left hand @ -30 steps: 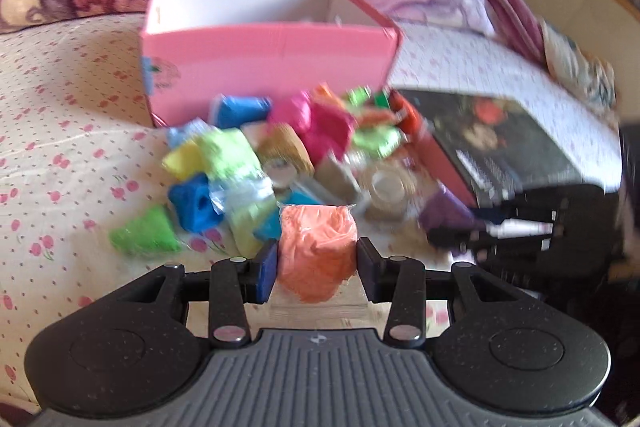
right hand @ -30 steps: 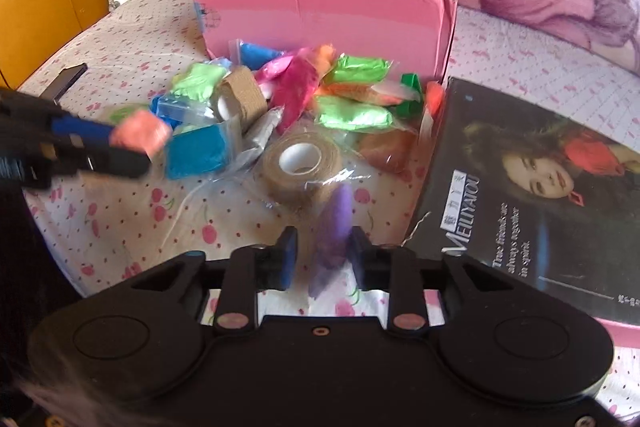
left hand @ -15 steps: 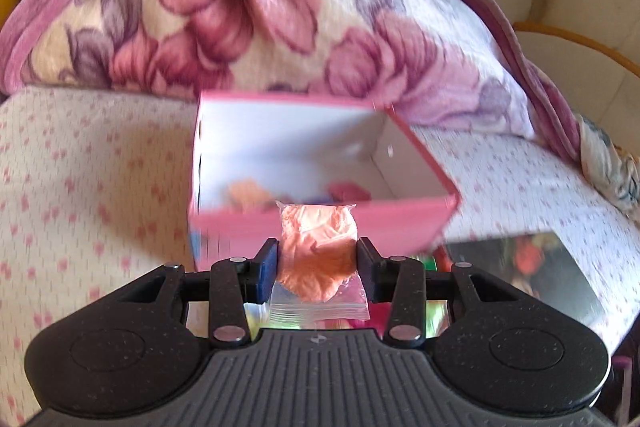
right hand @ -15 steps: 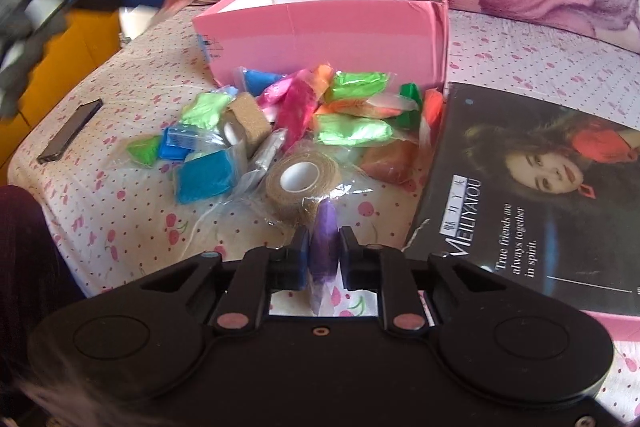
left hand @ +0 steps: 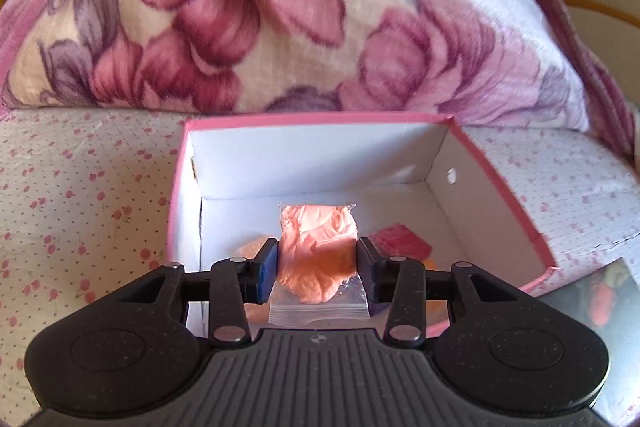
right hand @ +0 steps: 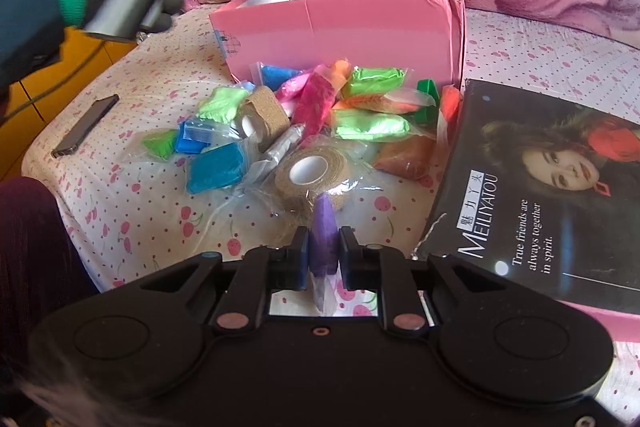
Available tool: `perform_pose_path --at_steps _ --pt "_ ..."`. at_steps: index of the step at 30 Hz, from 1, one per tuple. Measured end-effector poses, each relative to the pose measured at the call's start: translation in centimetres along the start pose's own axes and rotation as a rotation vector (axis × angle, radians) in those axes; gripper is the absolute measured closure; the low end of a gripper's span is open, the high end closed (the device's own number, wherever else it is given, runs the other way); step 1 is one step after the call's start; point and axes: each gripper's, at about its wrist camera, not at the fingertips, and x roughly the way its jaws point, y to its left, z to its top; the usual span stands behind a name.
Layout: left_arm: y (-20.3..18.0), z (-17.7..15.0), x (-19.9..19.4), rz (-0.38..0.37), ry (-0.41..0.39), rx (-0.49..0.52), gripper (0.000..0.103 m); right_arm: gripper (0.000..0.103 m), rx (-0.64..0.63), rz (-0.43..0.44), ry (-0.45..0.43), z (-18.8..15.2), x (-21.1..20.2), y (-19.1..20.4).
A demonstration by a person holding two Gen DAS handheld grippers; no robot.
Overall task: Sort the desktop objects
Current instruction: 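Carry the orange bag into the pink box and open the left tool, then lift the purple bag with the right tool while the left tool returns to the pile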
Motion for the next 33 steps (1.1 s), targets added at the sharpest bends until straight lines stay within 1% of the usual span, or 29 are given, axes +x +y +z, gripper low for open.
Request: perform_pose_path --at_steps 5,10,13,15,16,17,20,22,25,27,30,33 --pt "-0.2 0.2 3.3 0.022 0.072 0.021 0.063 0.088 0.02 0.019 -0.007 0.1 0.0 -0.3" --pt "-0.5 -0.1 5.3 0.057 0.125 0.065 0.063 0.088 0.077 0.014 -0.038 0.3 -0.6 -1.6" --pt "-0.3 -0.3 5.9 0.059 0.15 0.061 0.062 0.088 0.109 0.008 -0.065 0.4 -1.2 -2.3" --pt "-0.3 -0.4 6.2 0.037 0.179 0.054 0.062 0.088 0.121 0.006 -0.077 0.5 -1.5 -2.5" --pt "-0.2 -0.4 6.2 0.034 0.182 0.046 0.06 0.088 0.126 0.007 -0.082 0.5 -1.6 -2.6" --pt "-0.2 -0.4 6.1 0.036 0.178 0.04 0.053 0.088 0.132 0.008 -0.087 0.5 -1.8 -2.6" --pt "-0.5 -0.2 5.6 0.041 0.174 0.044 0.049 0.088 0.143 0.008 -0.101 0.7 -2.3 -2.7" --pt "-0.8 -0.1 5.1 0.044 0.165 0.056 0.044 0.088 0.177 0.021 -0.108 0.7 -2.6 -3.0" --pt "-0.8 0.1 3.6 0.038 0.134 0.041 0.044 0.089 0.202 0.032 -0.117 0.7 -3.2 -3.3" --pt "-0.8 0.2 2.1 0.031 0.104 0.021 0.044 0.093 0.215 0.038 -0.121 0.7 -3.5 -3.4" --pt "-0.6 -0.1 -0.8 0.02 0.052 -0.014 0.044 0.095 0.21 0.03 -0.114 0.6 -3.5 -3.3" --pt "-0.6 -1.3 -4.6 -0.009 0.0 -0.033 0.044 0.096 0.197 0.015 -0.117 0.7 -3.7 -3.1"
